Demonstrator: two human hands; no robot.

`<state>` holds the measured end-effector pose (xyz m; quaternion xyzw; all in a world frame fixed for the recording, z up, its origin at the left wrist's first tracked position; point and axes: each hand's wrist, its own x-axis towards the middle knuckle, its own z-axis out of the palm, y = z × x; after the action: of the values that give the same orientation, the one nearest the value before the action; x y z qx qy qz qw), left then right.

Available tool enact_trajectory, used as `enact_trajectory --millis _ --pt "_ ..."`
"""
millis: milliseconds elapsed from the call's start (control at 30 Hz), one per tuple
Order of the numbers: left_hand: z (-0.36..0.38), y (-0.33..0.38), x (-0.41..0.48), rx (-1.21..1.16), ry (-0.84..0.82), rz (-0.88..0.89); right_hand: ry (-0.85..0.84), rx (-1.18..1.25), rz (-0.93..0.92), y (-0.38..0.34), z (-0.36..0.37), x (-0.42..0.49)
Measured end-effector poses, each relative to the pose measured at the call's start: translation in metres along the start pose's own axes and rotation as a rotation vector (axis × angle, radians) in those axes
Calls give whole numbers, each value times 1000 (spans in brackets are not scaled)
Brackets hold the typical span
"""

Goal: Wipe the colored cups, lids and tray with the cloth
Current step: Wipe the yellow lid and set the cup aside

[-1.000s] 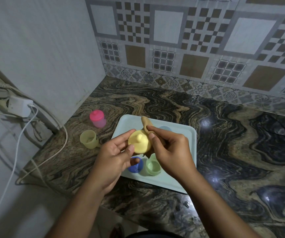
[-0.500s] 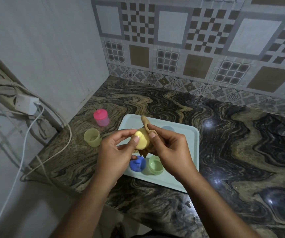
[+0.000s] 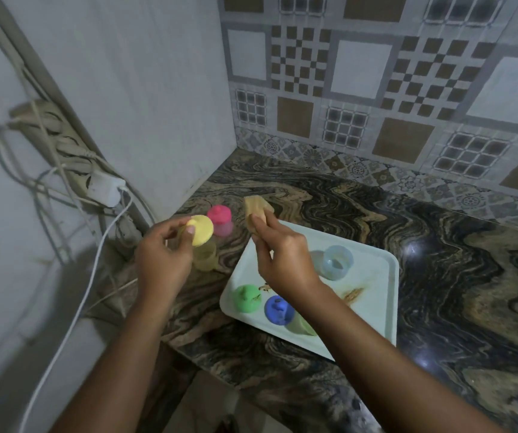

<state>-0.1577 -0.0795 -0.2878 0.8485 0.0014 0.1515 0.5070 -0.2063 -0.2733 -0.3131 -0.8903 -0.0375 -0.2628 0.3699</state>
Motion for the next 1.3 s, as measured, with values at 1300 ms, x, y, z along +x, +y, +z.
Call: enact_trajectory --millis 1300 --pt "57 -113 24 267 -227 125 -352 -241 152 49 118 52"
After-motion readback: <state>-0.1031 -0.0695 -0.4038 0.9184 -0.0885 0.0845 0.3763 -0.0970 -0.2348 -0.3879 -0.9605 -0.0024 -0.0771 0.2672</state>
